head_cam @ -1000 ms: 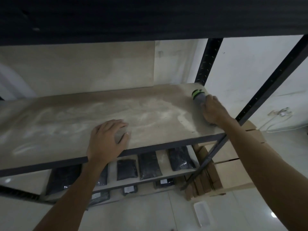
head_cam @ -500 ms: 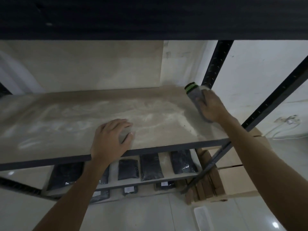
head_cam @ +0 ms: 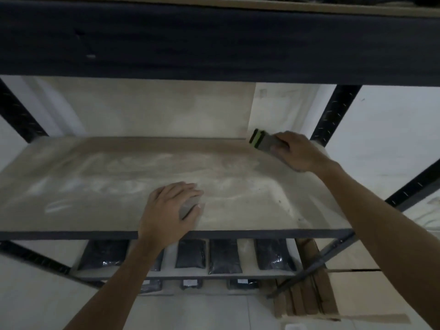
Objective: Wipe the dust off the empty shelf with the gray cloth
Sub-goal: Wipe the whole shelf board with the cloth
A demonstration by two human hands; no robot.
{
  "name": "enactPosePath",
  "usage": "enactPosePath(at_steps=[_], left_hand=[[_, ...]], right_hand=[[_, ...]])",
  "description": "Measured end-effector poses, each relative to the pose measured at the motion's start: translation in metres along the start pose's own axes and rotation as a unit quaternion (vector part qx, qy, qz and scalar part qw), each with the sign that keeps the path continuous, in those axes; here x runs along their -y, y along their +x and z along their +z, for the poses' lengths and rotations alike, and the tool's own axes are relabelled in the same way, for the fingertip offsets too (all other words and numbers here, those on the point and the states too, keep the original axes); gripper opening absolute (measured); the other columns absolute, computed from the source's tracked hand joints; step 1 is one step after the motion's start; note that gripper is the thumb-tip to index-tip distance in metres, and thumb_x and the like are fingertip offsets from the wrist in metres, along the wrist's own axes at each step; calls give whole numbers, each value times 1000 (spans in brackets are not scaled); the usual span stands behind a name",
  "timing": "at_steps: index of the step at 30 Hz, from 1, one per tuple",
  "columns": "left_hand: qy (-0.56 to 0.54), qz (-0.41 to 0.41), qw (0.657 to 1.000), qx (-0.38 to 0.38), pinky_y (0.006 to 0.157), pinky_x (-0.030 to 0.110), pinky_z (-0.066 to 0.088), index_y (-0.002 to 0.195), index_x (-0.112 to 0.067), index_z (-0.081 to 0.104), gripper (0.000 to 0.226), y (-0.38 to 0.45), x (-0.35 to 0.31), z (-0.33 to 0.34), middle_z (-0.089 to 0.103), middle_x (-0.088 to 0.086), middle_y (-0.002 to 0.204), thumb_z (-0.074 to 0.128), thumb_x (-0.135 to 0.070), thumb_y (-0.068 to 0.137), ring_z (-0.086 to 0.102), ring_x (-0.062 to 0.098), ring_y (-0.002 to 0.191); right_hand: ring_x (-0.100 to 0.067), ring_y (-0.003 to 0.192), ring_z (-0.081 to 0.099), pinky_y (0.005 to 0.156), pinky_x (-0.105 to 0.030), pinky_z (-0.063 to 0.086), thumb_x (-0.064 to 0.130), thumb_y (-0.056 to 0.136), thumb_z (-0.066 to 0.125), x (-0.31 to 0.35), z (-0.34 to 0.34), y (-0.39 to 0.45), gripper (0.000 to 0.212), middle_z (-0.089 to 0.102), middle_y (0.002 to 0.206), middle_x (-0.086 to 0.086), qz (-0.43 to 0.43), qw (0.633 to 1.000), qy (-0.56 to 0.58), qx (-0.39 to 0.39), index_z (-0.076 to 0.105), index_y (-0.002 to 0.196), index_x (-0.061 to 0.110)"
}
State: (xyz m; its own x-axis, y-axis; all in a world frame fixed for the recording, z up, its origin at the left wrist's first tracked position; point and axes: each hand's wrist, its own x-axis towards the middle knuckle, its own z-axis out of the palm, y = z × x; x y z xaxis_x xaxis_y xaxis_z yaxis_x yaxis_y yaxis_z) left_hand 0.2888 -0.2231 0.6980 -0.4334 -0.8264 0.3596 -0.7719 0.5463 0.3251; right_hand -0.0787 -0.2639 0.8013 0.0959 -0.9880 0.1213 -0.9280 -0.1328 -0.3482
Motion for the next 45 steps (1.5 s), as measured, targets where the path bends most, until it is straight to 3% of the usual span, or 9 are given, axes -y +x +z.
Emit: enactPosePath(at_steps=[8,13,17,22,28,31,34,38,45], left_hand=[[-2,11,1000,-29,109,36,40,125,-35,69,36,1,0,1,64,-17,134,55,-47,94,53,4,130],[-1,14,999,-29,110,35,39,125,-36,69,36,1,0,1,63,-19,135,55,-47,93,52,2,132],[4,2,999,-32,110,37,40,123,-37,70,37,2,-3,1,62,-21,135,53,-51,93,52,1,131],[3,0,999,-35,110,34,39,122,-37,70,37,2,-3,1,63,-20,135,53,-51,92,53,2,130],[-3,-8,999,-31,112,34,37,122,-38,69,36,2,-6,-1,63,-20,135,53,-51,93,51,1,131],[0,-15,1000,-25,114,30,33,123,-38,68,37,2,-7,-2,62,-21,135,53,-52,92,50,0,132],[2,-17,1000,-24,114,33,35,124,-38,68,37,2,-5,-1,62,-21,136,54,-51,92,50,0,132],[1,-13,1000,-28,113,33,36,123,-37,69,37,2,-5,-1,63,-20,134,54,-50,91,51,2,131],[-11,-2,1000,-19,111,42,39,124,-36,68,38,1,-2,-1,64,-17,135,51,-49,93,53,7,131]], right_hand=[[-26,101,61,78,-29,38,30,101,55,-13,41,43,28,67,112,-8,-9,1000,29,-4,67,120,14],[-14,89,61,77,-26,43,37,100,58,-8,19,44,27,67,103,4,-74,985,47,147,69,117,19],[-23,112,58,93,-29,43,35,97,63,-4,26,85,39,64,122,-4,-56,998,31,10,63,132,17],[-27,110,56,88,-36,46,32,96,64,2,59,81,39,64,119,-4,-67,998,-6,-1,61,135,31],[8,93,62,81,-4,43,31,87,76,11,25,59,33,68,101,22,-119,962,104,223,69,119,35],[14,95,60,80,1,39,31,89,74,10,17,78,38,67,113,20,-105,976,130,139,67,126,29],[-13,113,61,90,-14,41,27,92,71,7,35,93,42,67,125,1,-73,992,100,15,64,133,20],[-19,114,60,95,-28,45,31,93,69,6,54,80,41,67,125,1,-73,993,84,28,63,133,26],[16,97,57,91,-4,40,25,89,73,9,48,13,38,66,109,18,-110,979,155,75,65,126,30]])
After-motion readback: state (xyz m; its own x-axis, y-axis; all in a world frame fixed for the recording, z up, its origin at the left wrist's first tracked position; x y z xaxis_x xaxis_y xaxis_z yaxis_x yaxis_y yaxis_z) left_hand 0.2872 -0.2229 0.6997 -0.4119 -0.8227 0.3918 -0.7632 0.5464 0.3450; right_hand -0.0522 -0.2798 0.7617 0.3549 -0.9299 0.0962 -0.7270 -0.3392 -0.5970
